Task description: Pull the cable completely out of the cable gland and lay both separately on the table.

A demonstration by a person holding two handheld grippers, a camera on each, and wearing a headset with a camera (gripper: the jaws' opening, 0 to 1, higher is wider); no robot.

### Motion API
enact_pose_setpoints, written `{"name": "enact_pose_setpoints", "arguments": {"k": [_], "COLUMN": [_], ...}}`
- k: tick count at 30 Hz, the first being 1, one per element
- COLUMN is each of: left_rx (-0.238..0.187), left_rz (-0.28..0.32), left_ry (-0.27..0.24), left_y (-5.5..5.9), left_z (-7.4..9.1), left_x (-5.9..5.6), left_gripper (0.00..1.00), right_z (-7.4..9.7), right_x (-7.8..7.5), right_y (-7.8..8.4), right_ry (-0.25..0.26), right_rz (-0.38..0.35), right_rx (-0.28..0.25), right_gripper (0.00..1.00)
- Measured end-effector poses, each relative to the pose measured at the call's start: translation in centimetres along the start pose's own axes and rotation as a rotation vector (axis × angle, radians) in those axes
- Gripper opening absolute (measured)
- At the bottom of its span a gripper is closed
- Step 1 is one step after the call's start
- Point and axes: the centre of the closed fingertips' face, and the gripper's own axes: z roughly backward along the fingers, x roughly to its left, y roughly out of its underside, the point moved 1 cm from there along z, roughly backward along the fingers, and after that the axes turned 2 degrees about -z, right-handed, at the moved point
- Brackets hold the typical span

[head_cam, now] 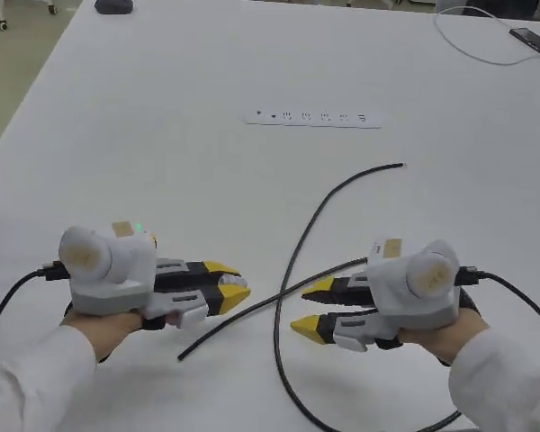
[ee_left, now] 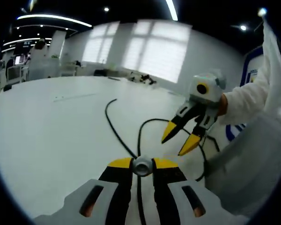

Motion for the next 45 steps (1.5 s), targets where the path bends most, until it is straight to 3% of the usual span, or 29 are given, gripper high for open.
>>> {"name": "enact_pose_setpoints", "arguments": {"k": [6,11,14,24,29,33,37,39,41,44,45], "left_rx": [0.038,0.075,0.100,0.121,0.146,0.127,0.092,0.083,0.037,-0.033,-0.037], "left_rz": [0.022,0.034,0.025,-0.013,-0.020,-0.041,-0.064,-0.103,-0.149,-0.147,-0.146], "left_ry": [-0.029,-0.044,-0.036,-0.069,-0.090,-0.102,-0.118,-0.150,-0.179,-0.211,-0.213], "left_y": [1.4,2.8,3.5,4.0,4.1,2.9,1.0,0.0,-1.9,-4.9,-5.2], "left_z": [-2.2,-3.2,-3.6,-2.8,-1.8,0.0,2.7,4.4,6.4,10.0,10.5], "left_x": [1.6,2.0,1.7,2.5,2.4,1.7,0.9,1.0,0.5,-0.6,-0.8], "left_gripper": [0.17,0.17,0.17,0.17,0.23,0.31,0.40,0.45,0.48,0.54,0.58], "right_z": [2.5,3.7,4.3,4.4,4.8,5.4,6.6,7.4,8.4,9.9,10.5], "right_x": [-0.4,-0.6,-0.8,-0.4,0.2,0.2,0.2,0.2,0.0,0.1,0.3], "right_y": [1.1,2.9,3.0,2.4,2.0,2.0,1.6,1.6,1.4,1.3,1.4], "right_ry": [0.066,0.093,0.108,0.134,0.133,0.148,0.164,0.180,0.221,0.244,0.247], "right_rz": [-0.097,-0.127,-0.160,-0.186,-0.181,-0.162,-0.167,-0.173,-0.176,-0.204,-0.219], "right_rx": [-0.047,-0.021,-0.039,-0.069,-0.079,-0.087,-0.108,-0.106,-0.116,-0.130,-0.131], "right_gripper": [0.26,0.26,0.27,0.27,0.27,0.28,0.37,0.42,0.50,0.59,0.60]}}
